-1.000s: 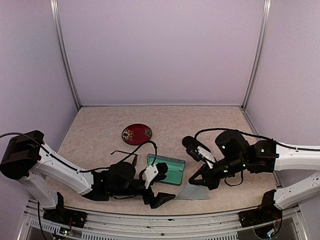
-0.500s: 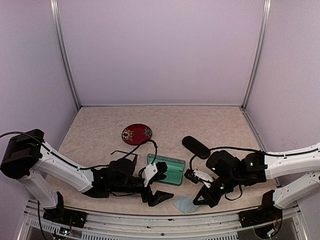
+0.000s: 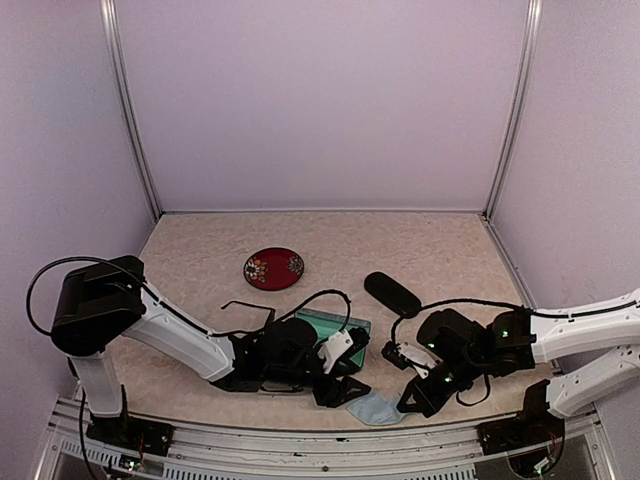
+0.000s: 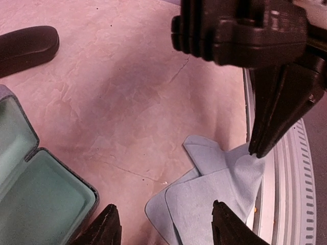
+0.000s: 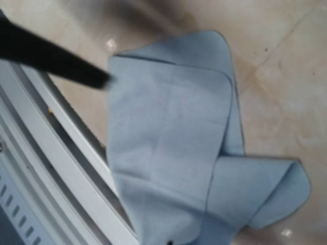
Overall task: Organize the sunglasses
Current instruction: Set down the glasses cleaning cloth at the center of the board, then pick up the corner of the glasses cleaning cloth from the center of the board.
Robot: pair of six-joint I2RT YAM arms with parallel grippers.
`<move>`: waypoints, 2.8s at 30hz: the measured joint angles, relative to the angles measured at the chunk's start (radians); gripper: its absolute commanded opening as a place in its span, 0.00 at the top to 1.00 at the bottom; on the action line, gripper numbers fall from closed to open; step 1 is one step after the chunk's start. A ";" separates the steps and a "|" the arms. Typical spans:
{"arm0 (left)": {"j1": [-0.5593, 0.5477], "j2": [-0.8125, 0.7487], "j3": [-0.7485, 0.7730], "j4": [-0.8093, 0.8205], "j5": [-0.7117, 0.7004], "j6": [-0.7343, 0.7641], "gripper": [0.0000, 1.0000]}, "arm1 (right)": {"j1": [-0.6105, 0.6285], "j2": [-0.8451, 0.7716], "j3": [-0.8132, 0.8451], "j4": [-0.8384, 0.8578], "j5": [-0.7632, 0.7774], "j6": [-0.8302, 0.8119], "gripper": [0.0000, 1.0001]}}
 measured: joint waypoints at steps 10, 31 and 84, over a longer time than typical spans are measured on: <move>-0.007 0.103 0.127 -0.117 -0.003 -0.065 0.49 | -0.005 -0.006 -0.001 0.002 0.006 0.007 1.00; -0.031 0.142 0.185 -0.203 -0.023 -0.077 0.79 | -0.022 -0.007 -0.001 0.003 0.013 -0.005 1.00; 0.019 -0.043 0.019 -0.088 0.011 -0.148 0.99 | -0.072 -0.166 0.047 0.000 0.080 -0.042 1.00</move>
